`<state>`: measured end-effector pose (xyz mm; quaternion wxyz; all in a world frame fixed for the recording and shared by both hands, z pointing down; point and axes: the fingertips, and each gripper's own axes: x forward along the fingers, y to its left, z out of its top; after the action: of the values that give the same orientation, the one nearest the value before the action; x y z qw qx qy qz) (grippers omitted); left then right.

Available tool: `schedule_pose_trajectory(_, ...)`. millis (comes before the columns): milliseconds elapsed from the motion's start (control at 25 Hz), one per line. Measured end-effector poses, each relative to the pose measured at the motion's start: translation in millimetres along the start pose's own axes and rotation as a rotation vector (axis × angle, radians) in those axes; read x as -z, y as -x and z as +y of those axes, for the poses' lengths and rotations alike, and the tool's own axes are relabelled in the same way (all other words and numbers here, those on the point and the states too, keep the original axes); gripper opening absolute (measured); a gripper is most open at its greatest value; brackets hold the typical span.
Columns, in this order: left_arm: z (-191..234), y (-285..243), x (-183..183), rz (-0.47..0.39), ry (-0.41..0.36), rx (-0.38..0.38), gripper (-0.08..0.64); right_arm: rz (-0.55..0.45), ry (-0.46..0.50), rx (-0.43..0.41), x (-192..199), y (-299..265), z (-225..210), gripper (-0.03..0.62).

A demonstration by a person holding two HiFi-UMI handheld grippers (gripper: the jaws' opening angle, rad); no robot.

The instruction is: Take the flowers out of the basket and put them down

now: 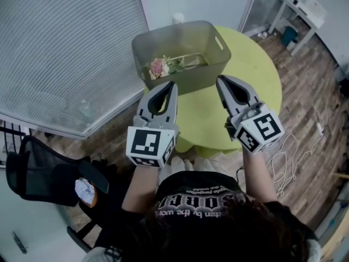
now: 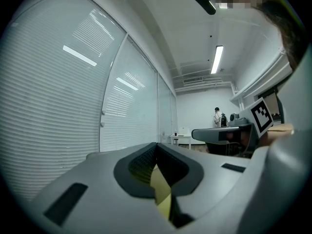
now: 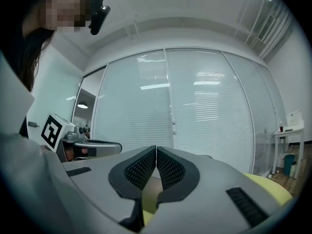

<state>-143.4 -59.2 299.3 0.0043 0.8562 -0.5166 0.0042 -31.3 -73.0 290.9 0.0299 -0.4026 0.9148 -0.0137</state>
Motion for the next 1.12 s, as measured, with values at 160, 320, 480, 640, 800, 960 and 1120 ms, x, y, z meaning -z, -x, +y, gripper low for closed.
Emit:
schedule_pose_trajectory(160,0.6,-14.3,0.8,0.010,-0.007,0.000,0.003,-0.001,0.002,-0.007,-2.4,-6.2,-11.9,0.029)
schedule_pose_trajectory(320,3.6,-31.1,-2.7,0.012,-0.006,-0.012,0.003,-0.001,-0.003,-0.022,-5.0,-14.5,-26.5,0.029)
schedule_pose_trajectory(480,6.3,-45.2,-4.5,0.012,-0.009,-0.029,0.003,-0.003,-0.010,-0.036,-6.0,-21.8,-40.2,0.029)
schedule_pose_trajectory(640,9.0,-58.7,-2.9,0.018,-0.009,-0.047,0.003,0.003,-0.019,-0.058,-3.8,-29.5,-50.8,0.029)
schedule_pose_trajectory(800,8.3,-70.7,-1.7,0.027,-0.013,-0.067,0.003,0.003,-0.028,-0.082,-3.0,-33.9,-60.9,0.029)
schedule_pose_trajectory(960,6.8,-80.9,-1.3,0.036,-0.028,-0.081,0.003,-0.006,-0.032,-0.102,-4.6,-36.6,-70.2,0.029)
schedule_pose_trajectory(1120,6.8,-88.7,-1.4,0.043,-0.047,-0.093,0.003,-0.015,-0.041,-0.113,-4.7,-37.8,-79.7,0.029)
